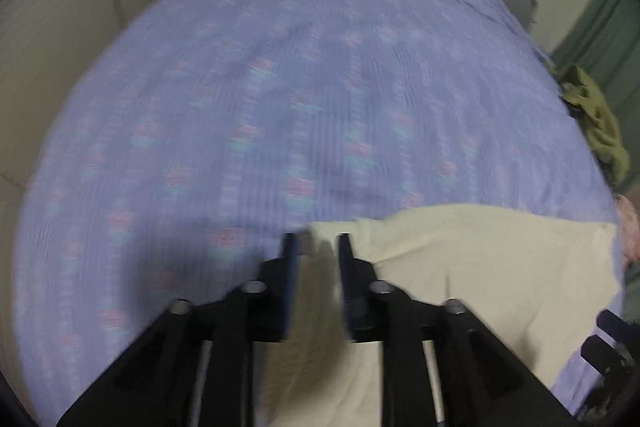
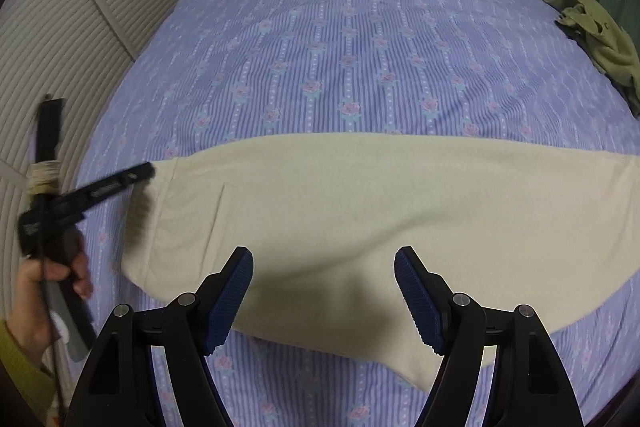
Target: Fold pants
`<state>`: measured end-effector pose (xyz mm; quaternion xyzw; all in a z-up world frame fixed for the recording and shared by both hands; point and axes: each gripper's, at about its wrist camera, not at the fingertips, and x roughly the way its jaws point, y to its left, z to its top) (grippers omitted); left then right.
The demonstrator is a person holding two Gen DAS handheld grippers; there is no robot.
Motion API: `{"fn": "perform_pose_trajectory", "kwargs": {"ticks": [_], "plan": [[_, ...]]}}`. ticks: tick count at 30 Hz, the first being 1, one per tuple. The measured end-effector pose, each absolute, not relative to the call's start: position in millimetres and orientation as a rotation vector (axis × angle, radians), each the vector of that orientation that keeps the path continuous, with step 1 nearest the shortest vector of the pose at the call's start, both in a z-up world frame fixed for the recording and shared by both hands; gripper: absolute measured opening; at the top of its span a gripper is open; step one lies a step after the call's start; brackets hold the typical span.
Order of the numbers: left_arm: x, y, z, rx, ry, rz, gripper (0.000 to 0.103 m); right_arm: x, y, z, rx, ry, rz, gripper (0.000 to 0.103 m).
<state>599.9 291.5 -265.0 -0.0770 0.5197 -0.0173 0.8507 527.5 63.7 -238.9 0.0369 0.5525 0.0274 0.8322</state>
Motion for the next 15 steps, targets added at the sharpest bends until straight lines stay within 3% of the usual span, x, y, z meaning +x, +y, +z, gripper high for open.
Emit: {"fn": "perform_pose_trajectory", "kwargs": {"ticks": [2, 8, 11, 15], "plan": [[587, 302, -248, -0.109, 1.045, -0.007, 0.056, 528, 63, -242, 0.093, 1.185, 0.053, 0.074], [551, 296, -256, -0.074, 1.138, -0.093, 0.057, 503, 61, -240, 0.068, 1.162, 0.097, 0.074], [511, 280, -246, -0.066, 1.102, -0.100, 0.058, 481, 50, -236, 0.055, 1.154, 0.129, 0.074], [464, 241, -232, -0.016, 1.069, -0.120, 0.070, 450, 24, -237, 0.042, 1.200, 0.180, 0.074]]}}
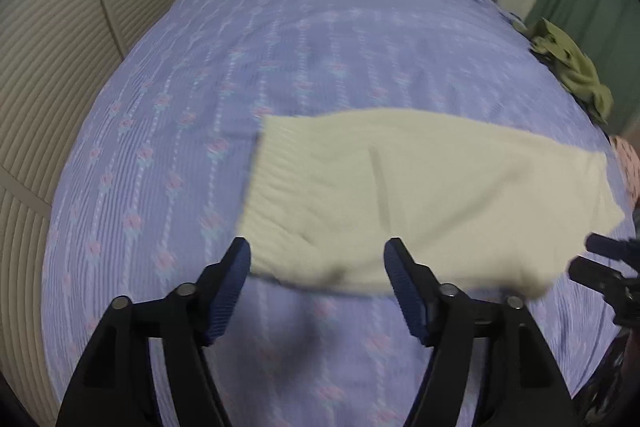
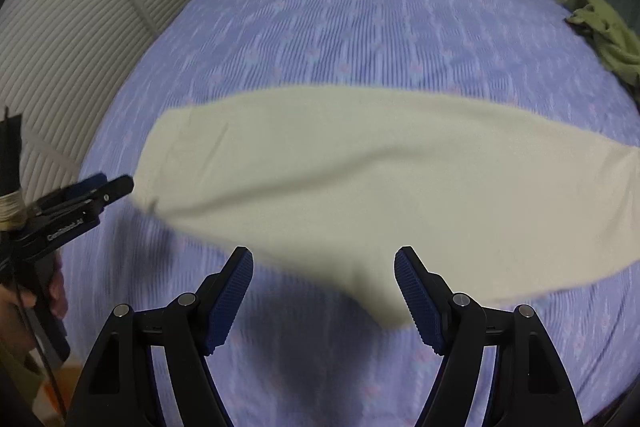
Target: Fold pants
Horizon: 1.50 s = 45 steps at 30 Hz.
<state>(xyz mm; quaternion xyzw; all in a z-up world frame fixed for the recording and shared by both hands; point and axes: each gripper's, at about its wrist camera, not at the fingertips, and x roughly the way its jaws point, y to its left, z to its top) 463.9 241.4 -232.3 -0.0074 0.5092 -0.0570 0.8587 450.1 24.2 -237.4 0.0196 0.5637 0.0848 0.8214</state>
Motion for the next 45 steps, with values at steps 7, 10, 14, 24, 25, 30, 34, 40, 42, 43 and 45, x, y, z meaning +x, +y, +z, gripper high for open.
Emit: {"fn": "perform_pose_trajectory", "kwargs": {"ticks": [7, 10, 14, 24, 25, 30, 34, 40, 42, 43, 45], "plan": [[428, 187, -248, -0.058, 1.180, -0.153, 0.076, 425, -23, -260, 0.127, 1.304, 0.243, 0.073], [426, 180, -258, -0.097, 1.228, -0.142, 0.076, 423, -36, -277, 0.154, 1.333, 0.253, 0.064], [427, 179, -266, -0.100, 1.259, -0.082, 0.076, 431, -40, -305, 0.196, 1.384, 0.290, 0.056], [435, 212, -273, -0.160, 1.282, 0.059, 0.076, 447, -37, -338, 0.292, 1.421, 0.287, 0.050], [436, 216, -273, -0.165, 1.283, 0.072, 0.076, 448, -36, -337, 0.298, 1.413, 0.279, 0.050], [440, 231, -274, -0.173, 1.280, 0.123, 0.076, 454, -34, -327, 0.318, 1.352, 0.239, 0.044], [442, 241, -274, -0.191, 1.282, 0.162, 0.076, 452, -36, -333, 0.264, 1.399, 0.194, 0.009], [437, 234, -274, -0.115, 1.280, 0.155, 0.076, 413, -34, -339, 0.190, 1.467, 0.176, 0.001], [434, 229, -271, -0.093, 1.276, 0.140, 0.076, 408, -39, -350, 0.240, 1.502, 0.161, 0.001], [433, 229, -270, -0.092, 1.271, 0.138, 0.076, 407, -40, -347, 0.248, 1.489, 0.159, 0.001], [434, 231, -266, -0.094, 1.245, 0.129, 0.076, 407, -42, -337, 0.259, 1.454, 0.164, 0.001]]}}
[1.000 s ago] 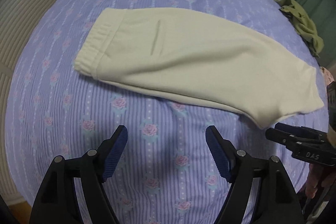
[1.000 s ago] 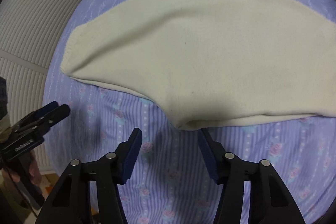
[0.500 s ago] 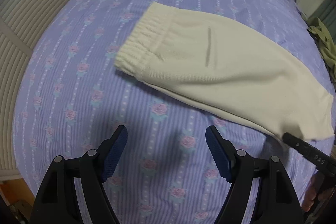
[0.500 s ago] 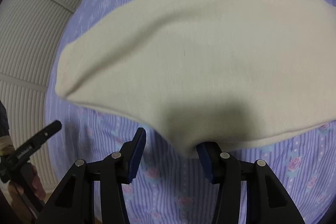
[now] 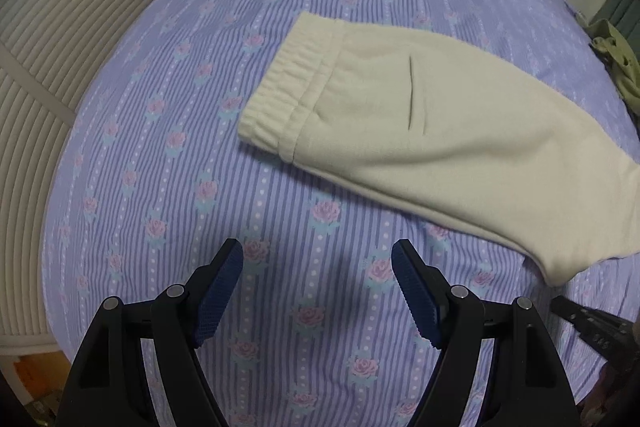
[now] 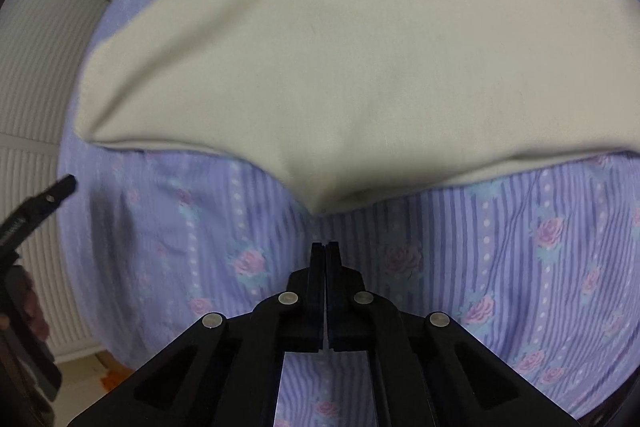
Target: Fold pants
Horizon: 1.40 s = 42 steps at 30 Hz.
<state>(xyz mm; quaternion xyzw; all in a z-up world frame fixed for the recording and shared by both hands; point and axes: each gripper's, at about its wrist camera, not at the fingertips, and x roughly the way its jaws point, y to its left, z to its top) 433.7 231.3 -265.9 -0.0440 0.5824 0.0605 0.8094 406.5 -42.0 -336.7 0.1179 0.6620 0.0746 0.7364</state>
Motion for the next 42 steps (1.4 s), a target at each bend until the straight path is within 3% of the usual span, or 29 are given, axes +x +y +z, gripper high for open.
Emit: {"fn": "perform_pose_trajectory", "kwargs": {"ticks": [1, 2, 4, 12, 19, 21, 22, 23, 25, 31, 34, 36, 37, 38, 42], "plan": [[435, 234, -264, -0.096, 1.234, 0.135, 0.077, 405, -45, -328, 0.264, 1.438, 0.159, 0.008], [438, 237, -263, -0.100, 1.229, 0.139, 0.078, 407, -45, -321, 0.271, 1.424, 0.161, 0.030], [442, 239, -262, -0.107, 1.223, 0.134, 0.079, 410, -42, -311, 0.280, 1.381, 0.173, 0.049], [452, 239, -257, -0.186, 1.216, 0.121, 0.079, 435, -37, -337, 0.351, 1.448, 0.203, 0.045], [451, 235, -257, -0.196, 1.222, 0.113, 0.079, 440, -35, -330, 0.340, 1.398, 0.196, 0.044], [451, 236, -258, -0.192, 1.224, 0.119, 0.079, 445, -32, -340, 0.341, 1.403, 0.179, 0.035], [450, 236, -257, -0.187, 1.222, 0.123, 0.079, 446, -32, -343, 0.332, 1.405, 0.164, 0.017], [450, 237, -257, -0.178, 1.220, 0.128, 0.079, 444, -34, -346, 0.314, 1.412, 0.144, 0.011], [449, 240, -257, -0.160, 1.216, 0.138, 0.079, 434, -39, -347, 0.319, 1.435, 0.123, 0.005], [451, 242, -260, -0.094, 1.223, 0.145, 0.079, 416, -29, -358, 0.250, 1.492, 0.111, 0.002], [447, 238, -254, -0.088, 1.205, 0.133, 0.079, 413, -30, -343, 0.280, 1.479, 0.137, 0.005], [443, 231, -245, -0.085, 1.187, 0.112, 0.079, 408, -32, -323, 0.255, 1.450, 0.128, 0.022], [441, 227, -241, -0.082, 1.179, 0.100, 0.079, 405, -35, -308, 0.258, 1.419, 0.134, 0.040], [437, 221, -234, -0.074, 1.164, 0.083, 0.079, 402, -39, -295, 0.259, 1.390, 0.135, 0.048], [420, 188, -204, -0.006, 1.098, 0.016, 0.080, 388, -58, -246, 0.252, 1.294, 0.140, 0.049]]}}
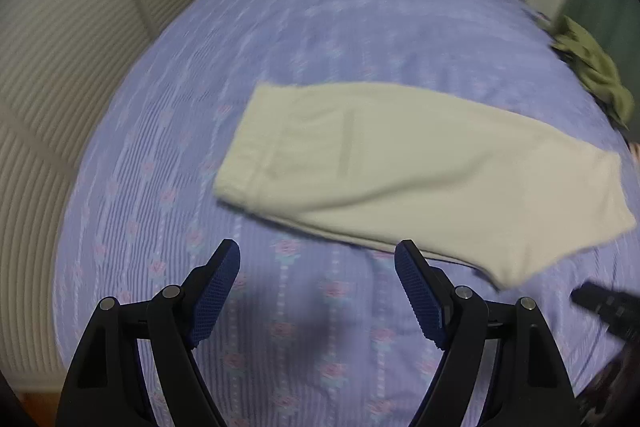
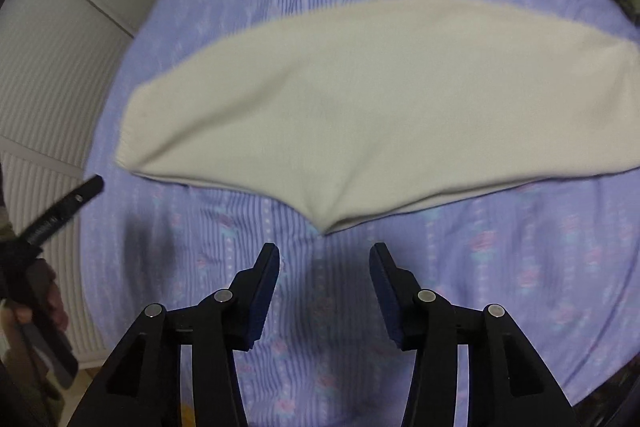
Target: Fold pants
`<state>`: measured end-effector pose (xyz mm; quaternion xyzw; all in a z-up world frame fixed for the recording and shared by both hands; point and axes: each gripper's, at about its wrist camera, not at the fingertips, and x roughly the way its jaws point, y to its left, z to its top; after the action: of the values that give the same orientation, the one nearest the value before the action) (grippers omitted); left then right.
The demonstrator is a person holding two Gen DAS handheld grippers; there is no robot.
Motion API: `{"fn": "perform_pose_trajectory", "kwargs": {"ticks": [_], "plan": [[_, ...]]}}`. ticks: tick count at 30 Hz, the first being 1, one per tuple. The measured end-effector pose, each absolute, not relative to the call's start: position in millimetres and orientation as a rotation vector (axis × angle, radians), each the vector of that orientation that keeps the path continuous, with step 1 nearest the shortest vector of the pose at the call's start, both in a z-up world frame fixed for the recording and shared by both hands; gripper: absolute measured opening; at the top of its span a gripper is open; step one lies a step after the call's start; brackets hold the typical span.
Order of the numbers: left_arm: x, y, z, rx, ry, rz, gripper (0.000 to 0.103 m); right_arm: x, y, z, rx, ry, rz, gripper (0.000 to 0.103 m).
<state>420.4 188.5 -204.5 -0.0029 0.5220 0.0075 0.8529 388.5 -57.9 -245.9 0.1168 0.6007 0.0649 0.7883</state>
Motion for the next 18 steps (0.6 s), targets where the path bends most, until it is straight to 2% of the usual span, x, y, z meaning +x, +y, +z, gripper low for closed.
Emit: {"fn": "perform_pose_trajectory", "kwargs": {"ticks": [3, 9, 18], "plan": [[403, 156, -182, 0.061, 1.040, -0.034, 0.084, 376, -90, -217, 0.276, 1.226, 0.116, 0.056], [365, 70, -152, 0.180, 0.954, -0.091, 0.085, 353, -183, -188, 0.250, 1.136, 0.025, 0.057], [346, -81, -148, 0.012, 1.003, -0.075, 0.086, 348, -334, -159, 0.255, 1.057, -0.009, 0.057]]}}
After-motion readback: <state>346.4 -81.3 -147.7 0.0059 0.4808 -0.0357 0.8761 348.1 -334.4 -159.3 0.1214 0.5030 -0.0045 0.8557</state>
